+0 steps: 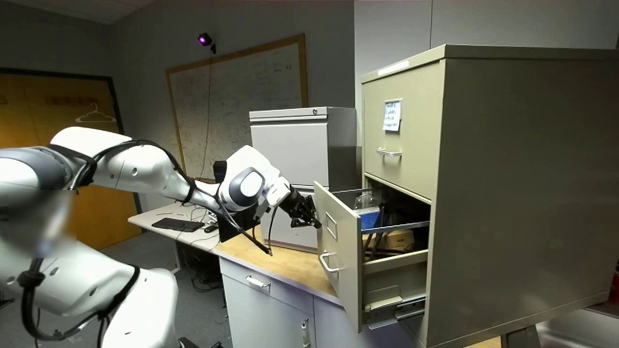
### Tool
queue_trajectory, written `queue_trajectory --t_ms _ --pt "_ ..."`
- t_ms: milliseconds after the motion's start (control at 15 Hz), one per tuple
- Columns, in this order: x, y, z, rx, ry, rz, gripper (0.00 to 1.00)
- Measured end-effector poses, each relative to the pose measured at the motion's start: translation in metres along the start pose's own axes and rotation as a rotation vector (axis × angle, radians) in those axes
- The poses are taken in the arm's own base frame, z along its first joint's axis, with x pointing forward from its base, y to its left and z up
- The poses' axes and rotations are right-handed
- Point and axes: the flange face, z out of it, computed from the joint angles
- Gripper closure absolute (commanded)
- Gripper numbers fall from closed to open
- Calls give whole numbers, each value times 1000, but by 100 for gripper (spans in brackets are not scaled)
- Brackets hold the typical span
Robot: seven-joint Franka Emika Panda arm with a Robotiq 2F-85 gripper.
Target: Close the bottom drawer of the right cabinet
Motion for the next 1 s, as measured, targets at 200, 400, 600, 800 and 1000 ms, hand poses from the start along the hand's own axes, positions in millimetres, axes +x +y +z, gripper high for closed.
queue_trajectory --t_ms 200,400,600,800,1000 --pt "-6 -6 7 4 79 97 100" --pt "-4 -16 21 21 150 195 100" --pt "5 -30 40 34 243 284 100" --pt "12 -51 62 36 334 361 100" --pt "16 -75 85 14 407 397 100"
